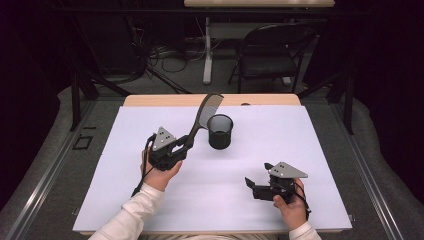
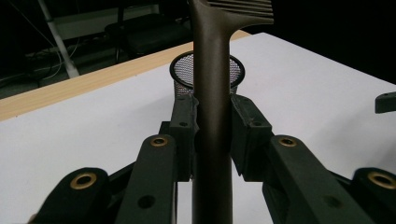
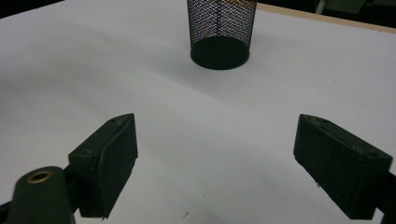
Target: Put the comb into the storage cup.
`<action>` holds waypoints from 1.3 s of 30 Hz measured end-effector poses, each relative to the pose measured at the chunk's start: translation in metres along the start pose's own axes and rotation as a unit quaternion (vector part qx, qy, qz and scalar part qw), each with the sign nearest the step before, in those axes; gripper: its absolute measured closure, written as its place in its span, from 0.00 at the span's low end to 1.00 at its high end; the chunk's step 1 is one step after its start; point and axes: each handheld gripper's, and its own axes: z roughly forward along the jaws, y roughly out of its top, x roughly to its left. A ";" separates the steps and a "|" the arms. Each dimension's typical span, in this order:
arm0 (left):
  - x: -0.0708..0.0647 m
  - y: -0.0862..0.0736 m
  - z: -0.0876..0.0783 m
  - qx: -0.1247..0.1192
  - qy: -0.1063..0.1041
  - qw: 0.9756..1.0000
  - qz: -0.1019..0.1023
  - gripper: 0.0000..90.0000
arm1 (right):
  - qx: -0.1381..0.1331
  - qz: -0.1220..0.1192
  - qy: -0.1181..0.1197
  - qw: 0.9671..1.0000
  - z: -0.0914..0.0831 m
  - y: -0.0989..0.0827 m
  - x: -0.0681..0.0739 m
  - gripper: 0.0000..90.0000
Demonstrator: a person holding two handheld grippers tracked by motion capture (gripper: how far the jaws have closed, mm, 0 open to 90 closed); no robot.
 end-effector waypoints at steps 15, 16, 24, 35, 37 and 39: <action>-0.003 -0.002 0.001 -0.009 0.000 1.000 -0.002 0.80 | 0.026 0.027 0.004 0.999 0.009 0.014 0.000 0.09; -0.004 -0.002 0.001 -0.010 0.001 1.000 -0.001 0.80 | 0.024 0.028 0.001 0.999 0.010 0.016 0.001 0.09; -0.007 -0.003 0.003 -0.010 0.002 1.000 0.002 0.80 | 0.027 0.019 -0.003 0.999 0.013 0.025 0.004 0.09; -0.007 -0.004 0.003 -0.016 0.002 1.000 0.002 0.81 | 0.027 0.010 -0.001 1.000 0.020 0.044 0.010 0.09; -0.007 -0.004 0.003 -0.016 0.002 1.000 0.002 0.80 | 0.028 0.008 0.001 1.000 0.022 0.048 0.011 0.09; -0.007 -0.004 0.004 -0.017 0.001 1.000 0.000 0.80 | 0.028 0.009 0.003 1.000 0.025 0.053 0.013 0.09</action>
